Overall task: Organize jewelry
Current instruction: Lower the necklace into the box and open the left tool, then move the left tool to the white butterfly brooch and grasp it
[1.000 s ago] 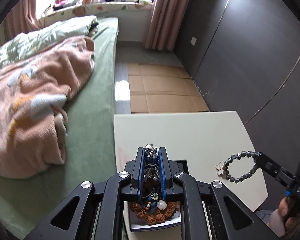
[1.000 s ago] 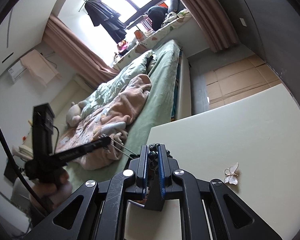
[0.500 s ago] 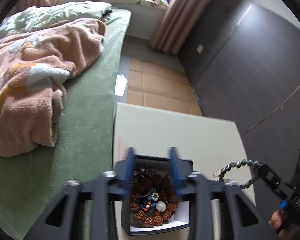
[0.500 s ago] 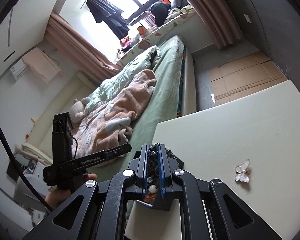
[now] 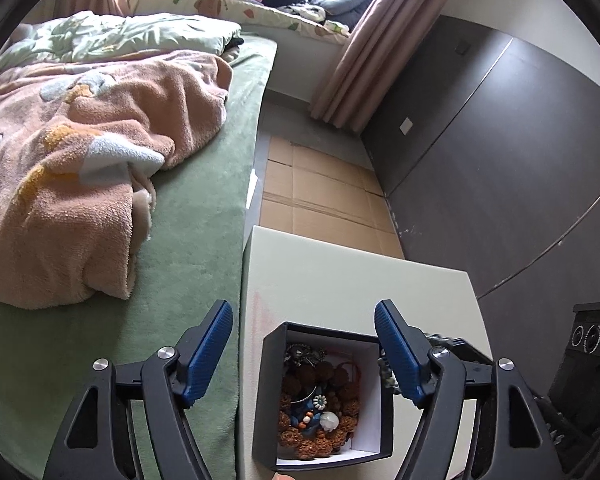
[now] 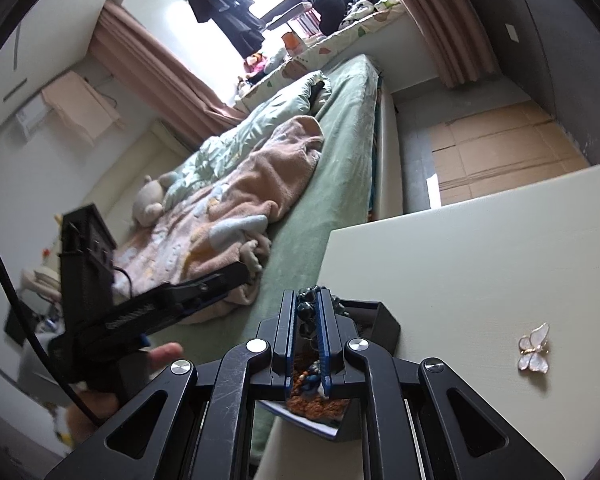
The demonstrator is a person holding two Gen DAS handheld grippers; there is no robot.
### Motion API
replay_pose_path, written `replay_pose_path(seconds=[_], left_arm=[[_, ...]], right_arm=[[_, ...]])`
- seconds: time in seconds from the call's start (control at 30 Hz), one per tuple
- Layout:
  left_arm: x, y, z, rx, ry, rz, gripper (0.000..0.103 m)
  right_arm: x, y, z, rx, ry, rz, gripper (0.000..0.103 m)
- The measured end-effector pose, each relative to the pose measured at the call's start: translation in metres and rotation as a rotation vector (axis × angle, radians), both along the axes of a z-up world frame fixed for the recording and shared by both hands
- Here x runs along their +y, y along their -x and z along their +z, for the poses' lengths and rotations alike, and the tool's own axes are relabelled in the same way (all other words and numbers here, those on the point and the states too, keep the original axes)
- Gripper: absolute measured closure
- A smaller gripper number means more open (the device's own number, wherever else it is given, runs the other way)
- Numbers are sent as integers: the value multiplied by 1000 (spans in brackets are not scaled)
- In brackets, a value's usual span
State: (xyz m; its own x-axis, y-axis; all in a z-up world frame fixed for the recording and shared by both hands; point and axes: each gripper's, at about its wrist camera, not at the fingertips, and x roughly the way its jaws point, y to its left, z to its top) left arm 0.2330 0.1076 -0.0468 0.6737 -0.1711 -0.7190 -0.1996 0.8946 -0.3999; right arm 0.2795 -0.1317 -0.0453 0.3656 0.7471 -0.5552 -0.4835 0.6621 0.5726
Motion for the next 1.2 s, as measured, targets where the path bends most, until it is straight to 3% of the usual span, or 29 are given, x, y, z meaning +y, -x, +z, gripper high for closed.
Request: replay_pose_path(seconds=[0.1,0.17,0.23,0.47,0.83,1.2], left_arm=[[-1,0,0,-5,-4,-4,29],[-2,0,0,-4,-8,-9,29],[-5,0,-1,-1,-17,-15,29],[-21,-2,0,1,-59,-64,29],[-70,-9,11,-4,-158,-187,29],[-142,-35,0,99,-190,-361,29]], right_arm=[[9,-1,-5,6,53,27,90],[10,-4,-9,38,51,37,73],[1,-3,-7,37,33,9,65],[-48,-2,1,67,-40,-82,64],[-120,-10,-3,120,-34,-216,64],[-174,-15,-26,252,-3,-333,64]])
